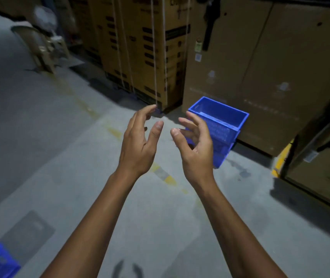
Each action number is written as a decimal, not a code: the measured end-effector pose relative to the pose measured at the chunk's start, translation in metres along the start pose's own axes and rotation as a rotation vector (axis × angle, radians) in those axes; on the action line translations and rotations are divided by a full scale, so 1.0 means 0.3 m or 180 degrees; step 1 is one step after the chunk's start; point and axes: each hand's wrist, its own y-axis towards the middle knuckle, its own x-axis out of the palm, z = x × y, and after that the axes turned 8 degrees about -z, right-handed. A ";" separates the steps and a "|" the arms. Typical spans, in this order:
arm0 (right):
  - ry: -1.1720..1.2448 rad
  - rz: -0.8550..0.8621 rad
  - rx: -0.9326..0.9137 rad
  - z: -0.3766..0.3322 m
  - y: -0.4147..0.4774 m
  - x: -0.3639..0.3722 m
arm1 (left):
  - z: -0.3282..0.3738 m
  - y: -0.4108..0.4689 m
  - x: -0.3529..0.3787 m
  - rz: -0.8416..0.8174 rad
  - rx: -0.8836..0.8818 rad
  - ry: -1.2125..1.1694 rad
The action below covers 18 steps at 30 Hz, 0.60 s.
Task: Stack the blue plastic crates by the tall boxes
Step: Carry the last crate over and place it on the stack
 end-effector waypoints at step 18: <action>0.0831 -0.2304 -0.0095 -0.405 -1.018 1.110 | -0.091 -1.296 -1.200 0.1654 -0.1002 0.0895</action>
